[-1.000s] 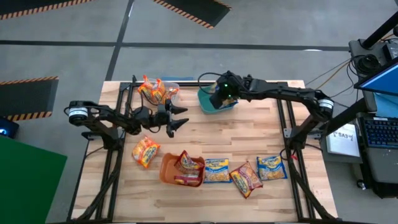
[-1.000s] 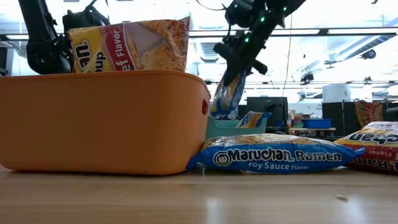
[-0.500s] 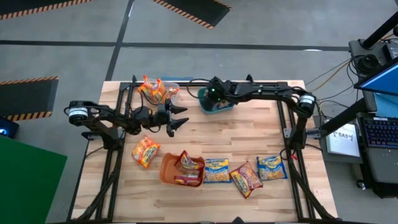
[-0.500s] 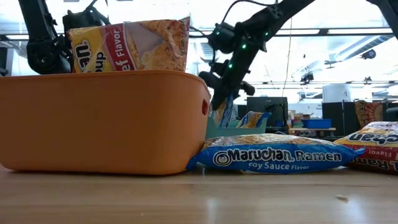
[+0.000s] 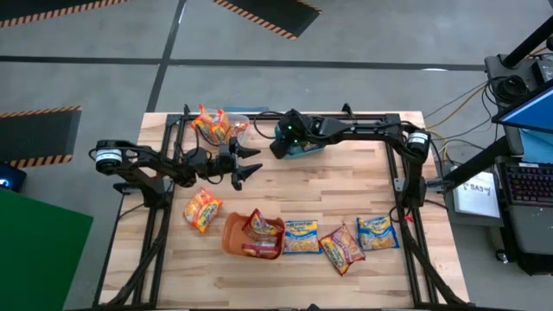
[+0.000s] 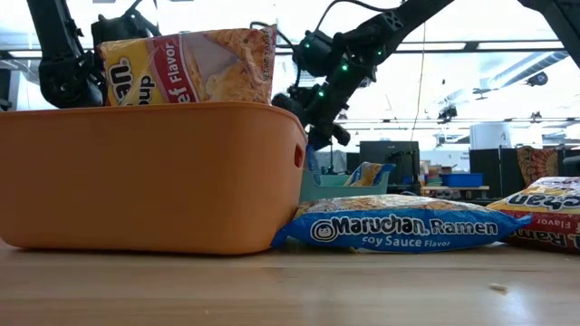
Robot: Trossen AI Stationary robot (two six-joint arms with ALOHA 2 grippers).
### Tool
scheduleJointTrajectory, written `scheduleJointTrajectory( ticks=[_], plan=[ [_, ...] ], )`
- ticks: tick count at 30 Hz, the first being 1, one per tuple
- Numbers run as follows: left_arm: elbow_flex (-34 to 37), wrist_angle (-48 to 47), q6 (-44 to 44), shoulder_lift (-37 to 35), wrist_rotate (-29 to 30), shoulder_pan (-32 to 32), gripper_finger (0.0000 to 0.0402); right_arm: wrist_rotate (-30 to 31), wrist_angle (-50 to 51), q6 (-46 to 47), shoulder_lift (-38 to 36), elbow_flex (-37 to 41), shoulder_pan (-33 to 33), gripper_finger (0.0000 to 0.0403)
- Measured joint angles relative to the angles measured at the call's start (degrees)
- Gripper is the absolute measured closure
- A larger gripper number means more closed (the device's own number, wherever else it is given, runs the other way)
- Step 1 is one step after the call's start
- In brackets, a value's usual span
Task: Sort Maruchan noodles
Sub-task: Put the blue noodle pack into the green bin, then put the red noodle pack into the orange bin
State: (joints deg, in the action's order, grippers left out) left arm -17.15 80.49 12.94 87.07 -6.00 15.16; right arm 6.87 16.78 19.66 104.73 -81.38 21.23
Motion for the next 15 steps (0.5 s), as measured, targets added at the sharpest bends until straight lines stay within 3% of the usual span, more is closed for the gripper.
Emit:
scheduleJointTrajectory(
  ticks=[8,15],
  plan=[
    [0.0,0.0,2.3,0.0,-0.2,0.0,0.0155,-1.4,-2.9,-0.8,0.1,0.0,-0.1,0.0207],
    [0.0,0.0,3.4,0.0,-0.9,0.0,0.0155,-1.3,1.3,-3.2,-5.9,0.0,-1.1,0.0206]
  ],
)
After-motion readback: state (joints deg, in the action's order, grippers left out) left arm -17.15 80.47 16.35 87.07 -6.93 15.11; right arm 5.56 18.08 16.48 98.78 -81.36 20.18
